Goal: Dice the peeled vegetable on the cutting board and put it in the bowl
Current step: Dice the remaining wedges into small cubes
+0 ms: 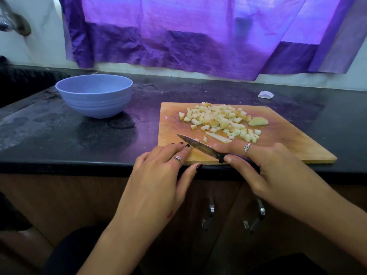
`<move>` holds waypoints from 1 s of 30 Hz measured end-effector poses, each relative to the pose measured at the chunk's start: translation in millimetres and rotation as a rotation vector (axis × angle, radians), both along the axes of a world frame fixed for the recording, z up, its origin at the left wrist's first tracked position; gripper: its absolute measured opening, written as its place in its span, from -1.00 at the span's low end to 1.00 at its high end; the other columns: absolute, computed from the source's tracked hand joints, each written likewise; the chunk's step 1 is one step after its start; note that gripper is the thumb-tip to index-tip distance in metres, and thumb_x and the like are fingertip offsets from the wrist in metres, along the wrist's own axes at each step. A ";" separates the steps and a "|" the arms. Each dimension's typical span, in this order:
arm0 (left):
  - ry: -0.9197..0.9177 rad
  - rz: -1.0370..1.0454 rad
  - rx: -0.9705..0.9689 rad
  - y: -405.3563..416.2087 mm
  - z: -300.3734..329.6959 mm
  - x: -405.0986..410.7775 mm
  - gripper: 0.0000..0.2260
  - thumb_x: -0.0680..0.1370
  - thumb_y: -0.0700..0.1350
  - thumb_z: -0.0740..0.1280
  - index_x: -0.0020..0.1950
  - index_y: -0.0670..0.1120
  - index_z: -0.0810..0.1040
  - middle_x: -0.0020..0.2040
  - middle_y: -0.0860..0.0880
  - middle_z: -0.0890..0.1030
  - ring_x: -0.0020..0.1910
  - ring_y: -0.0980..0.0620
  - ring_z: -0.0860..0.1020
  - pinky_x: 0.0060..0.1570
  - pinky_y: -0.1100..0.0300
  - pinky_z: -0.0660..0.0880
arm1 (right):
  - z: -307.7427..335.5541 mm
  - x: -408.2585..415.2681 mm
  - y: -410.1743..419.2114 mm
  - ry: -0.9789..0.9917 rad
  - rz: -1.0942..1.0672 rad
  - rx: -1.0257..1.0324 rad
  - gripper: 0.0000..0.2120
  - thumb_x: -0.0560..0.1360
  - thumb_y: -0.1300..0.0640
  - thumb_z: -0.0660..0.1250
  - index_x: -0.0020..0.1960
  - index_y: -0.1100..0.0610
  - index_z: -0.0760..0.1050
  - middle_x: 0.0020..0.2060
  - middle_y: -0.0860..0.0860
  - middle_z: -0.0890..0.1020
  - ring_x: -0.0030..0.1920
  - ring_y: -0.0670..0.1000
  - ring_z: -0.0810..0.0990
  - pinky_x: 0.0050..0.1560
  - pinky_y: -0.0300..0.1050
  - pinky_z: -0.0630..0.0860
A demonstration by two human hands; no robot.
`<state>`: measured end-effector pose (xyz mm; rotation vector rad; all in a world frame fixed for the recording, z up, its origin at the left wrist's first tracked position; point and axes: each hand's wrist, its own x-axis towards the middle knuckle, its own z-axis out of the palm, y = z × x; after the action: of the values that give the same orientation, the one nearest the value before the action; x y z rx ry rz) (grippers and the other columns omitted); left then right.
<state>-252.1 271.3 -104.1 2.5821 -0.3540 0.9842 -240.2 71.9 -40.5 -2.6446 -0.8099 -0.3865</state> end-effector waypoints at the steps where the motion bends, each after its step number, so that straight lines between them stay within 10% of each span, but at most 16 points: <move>1: -0.006 -0.001 -0.003 0.3 -0.1 0.2 -0.60 0.53 0.11 0.18 0.17 -0.09 0.63 0.11 0.03 0.63 0.04 0.04 0.55 -0.01 0.07 0.49 | 2.4 0.8 1.5 0.007 0.009 -0.007 -0.72 0.58 -0.11 0.10 0.21 -0.24 0.48 -0.40 -0.22 0.55 -0.38 -0.13 0.50 -0.34 -0.14 0.46; 7: -0.006 -0.010 0.004 0.1 0.3 0.6 -0.61 0.53 0.10 0.19 0.16 -0.09 0.63 0.09 0.03 0.63 0.02 0.05 0.53 -0.02 0.08 0.48 | 21.6 -0.6 8.4 0.039 -0.004 -0.178 -0.72 0.58 -0.11 0.10 0.27 -0.25 0.37 -0.39 -0.18 0.42 -0.38 -0.15 0.39 -0.36 -0.27 0.32; 12: 0.047 0.010 0.017 0.5 4.5 -1.8 -0.58 0.53 0.15 0.15 0.17 -0.07 0.63 0.08 0.08 0.61 0.02 0.05 0.55 0.01 0.06 0.44 | 12.9 -6.2 6.6 -0.126 -0.031 -0.490 -0.59 0.62 -0.13 -0.08 0.43 -0.39 -0.05 0.15 -0.18 0.50 0.01 -0.01 0.55 -0.26 -0.14 0.38; 18: 0.162 0.082 0.115 -2.5 19.8 -1.1 -0.45 0.52 0.29 -0.01 0.24 0.03 0.58 0.20 0.14 0.54 0.24 0.09 0.44 0.21 -0.10 0.33 | 2.0 10.5 -21.9 -0.068 -0.043 -0.015 -0.68 0.52 -0.16 0.16 0.20 -0.14 0.52 -0.22 -0.13 0.61 -0.22 -0.06 0.53 -0.21 -0.02 0.47; 22: 0.332 0.095 0.132 -0.3 35.1 12.4 -0.28 0.46 0.42 -0.23 0.41 0.10 0.37 0.42 0.21 0.31 0.42 0.15 0.17 0.39 -0.10 0.09 | 6.0 9.5 -46.1 0.029 -0.070 -0.004 -0.25 0.35 -0.53 -0.09 0.05 -0.03 0.58 -0.14 0.00 0.64 -0.12 0.01 0.59 -0.08 0.12 0.52; 26: 0.409 0.001 0.057 4.5 38.7 26.3 -0.32 0.42 0.39 -0.19 0.41 0.17 0.33 0.45 0.27 0.23 0.45 0.15 0.12 0.40 -0.12 0.11 | 10.3 4.4 -50.6 0.093 0.089 -0.016 -0.67 0.46 -0.35 0.10 0.20 -0.43 0.41 0.00 -0.27 0.62 0.01 -0.18 0.56 0.05 -0.20 0.46; 30: 0.294 -0.055 -0.138 13.2 38.9 50.0 -0.71 0.56 0.09 0.14 0.12 0.11 0.61 0.20 0.08 0.58 0.21 -0.01 0.50 0.17 -0.09 0.44 | 20.1 15.4 -38.6 0.107 0.120 -0.101 -0.75 0.41 -0.30 0.12 0.05 -0.58 0.34 -0.06 -0.20 0.63 -0.02 -0.20 0.51 -0.01 -0.33 0.40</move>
<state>-202.1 284.5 -65.2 2.5266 -0.2666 0.5761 -224.8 33.3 -20.4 -2.6648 -0.9711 -0.1754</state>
